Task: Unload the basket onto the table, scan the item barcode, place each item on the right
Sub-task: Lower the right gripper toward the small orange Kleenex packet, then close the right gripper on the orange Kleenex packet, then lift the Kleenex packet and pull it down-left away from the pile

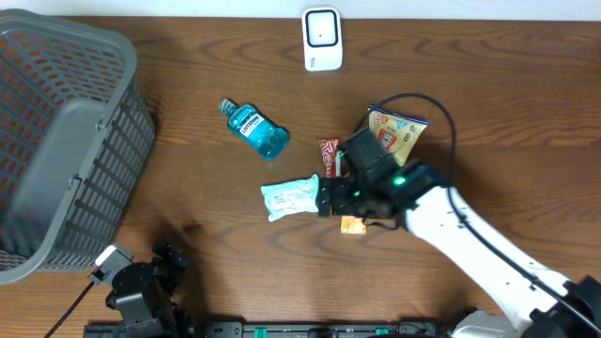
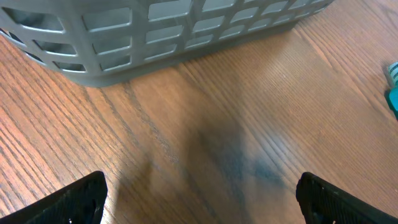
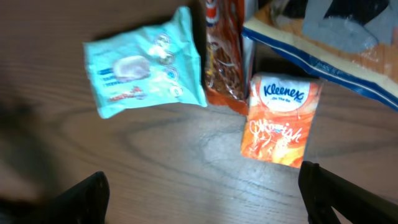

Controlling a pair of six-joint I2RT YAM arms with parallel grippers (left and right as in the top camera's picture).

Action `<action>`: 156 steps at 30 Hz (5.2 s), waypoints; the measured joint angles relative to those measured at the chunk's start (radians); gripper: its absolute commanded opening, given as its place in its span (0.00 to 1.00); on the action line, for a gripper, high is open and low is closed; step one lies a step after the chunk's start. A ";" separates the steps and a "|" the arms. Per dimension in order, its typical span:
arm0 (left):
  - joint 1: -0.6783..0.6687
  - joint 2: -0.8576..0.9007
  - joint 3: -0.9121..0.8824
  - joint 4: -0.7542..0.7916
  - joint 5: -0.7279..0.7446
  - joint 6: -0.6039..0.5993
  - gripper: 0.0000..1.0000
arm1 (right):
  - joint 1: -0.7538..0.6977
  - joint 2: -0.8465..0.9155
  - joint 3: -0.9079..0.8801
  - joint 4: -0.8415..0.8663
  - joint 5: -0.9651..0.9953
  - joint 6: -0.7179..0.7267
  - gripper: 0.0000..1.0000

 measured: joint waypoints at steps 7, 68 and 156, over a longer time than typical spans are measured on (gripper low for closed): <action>0.000 0.000 0.000 0.000 0.000 0.000 0.98 | 0.160 0.151 0.001 -0.032 0.130 0.096 0.86; 0.000 0.000 0.000 0.000 0.000 0.000 0.98 | 0.065 0.194 -0.055 -0.247 0.262 1.142 0.65; 0.000 0.000 0.000 0.000 0.000 0.000 0.98 | -0.101 -0.327 -0.279 0.087 -0.880 0.461 0.01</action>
